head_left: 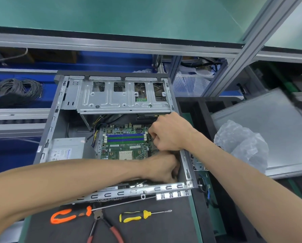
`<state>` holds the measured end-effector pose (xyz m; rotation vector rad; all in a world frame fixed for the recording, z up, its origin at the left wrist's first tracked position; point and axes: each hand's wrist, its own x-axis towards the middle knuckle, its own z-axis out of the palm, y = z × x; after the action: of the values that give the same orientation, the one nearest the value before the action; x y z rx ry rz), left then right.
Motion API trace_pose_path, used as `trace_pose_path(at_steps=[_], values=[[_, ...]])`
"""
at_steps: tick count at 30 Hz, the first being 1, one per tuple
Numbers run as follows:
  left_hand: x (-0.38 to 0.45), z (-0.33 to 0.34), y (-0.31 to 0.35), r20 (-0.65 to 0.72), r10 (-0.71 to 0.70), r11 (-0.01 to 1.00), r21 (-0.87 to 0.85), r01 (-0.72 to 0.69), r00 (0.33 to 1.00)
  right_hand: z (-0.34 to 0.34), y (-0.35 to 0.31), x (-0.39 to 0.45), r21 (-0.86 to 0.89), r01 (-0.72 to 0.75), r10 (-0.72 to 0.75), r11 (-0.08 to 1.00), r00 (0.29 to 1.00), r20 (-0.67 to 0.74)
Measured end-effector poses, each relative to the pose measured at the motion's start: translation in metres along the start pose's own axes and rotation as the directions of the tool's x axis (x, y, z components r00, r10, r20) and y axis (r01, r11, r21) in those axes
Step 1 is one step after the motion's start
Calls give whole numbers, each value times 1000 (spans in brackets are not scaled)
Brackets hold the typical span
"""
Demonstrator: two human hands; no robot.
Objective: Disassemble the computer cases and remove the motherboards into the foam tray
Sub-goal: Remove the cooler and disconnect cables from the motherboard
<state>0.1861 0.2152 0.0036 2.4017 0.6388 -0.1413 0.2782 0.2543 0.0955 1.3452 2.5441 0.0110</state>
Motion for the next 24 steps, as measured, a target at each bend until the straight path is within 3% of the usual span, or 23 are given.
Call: trace_pose_path(at_steps=[2, 4, 7, 10, 15, 18, 21, 24], values=[[-4, -15, 2, 3, 21, 998, -63, -20, 1000, -1, -1, 0, 9, 1, -1, 1000, 1000, -1], [-7, -28, 2, -37, 59, 998, -19, -60, 998, -1, 0, -1, 24, -1, 2, 1000, 1000, -8], [-20, -39, -1, 1, 178, 966, 190, -175, 984, 2, 0, -3, 44, -5, 6, 999, 1000, -21], [-38, -52, -11, 104, 325, 838, 430, -337, 940, 3, 1, -1, 108, -20, 24, 994, 999, -34], [-54, -91, -39, 285, 126, 736, 615, -282, 950, 5, 1, 1, 125, -33, 45, 992, 995, -93], [-56, -105, -57, 266, 88, 638, 725, -259, 960, 6, 0, -1, 108, -35, 48, 993, 992, -116], [-61, -104, -77, 261, 110, 643, 717, -269, 959, 2, -1, -1, 109, -39, 51, 993, 994, -102], [-64, -107, -97, 193, 52, 714, 679, -172, 980, -1, -2, -4, 129, -30, 44, 991, 993, -111]])
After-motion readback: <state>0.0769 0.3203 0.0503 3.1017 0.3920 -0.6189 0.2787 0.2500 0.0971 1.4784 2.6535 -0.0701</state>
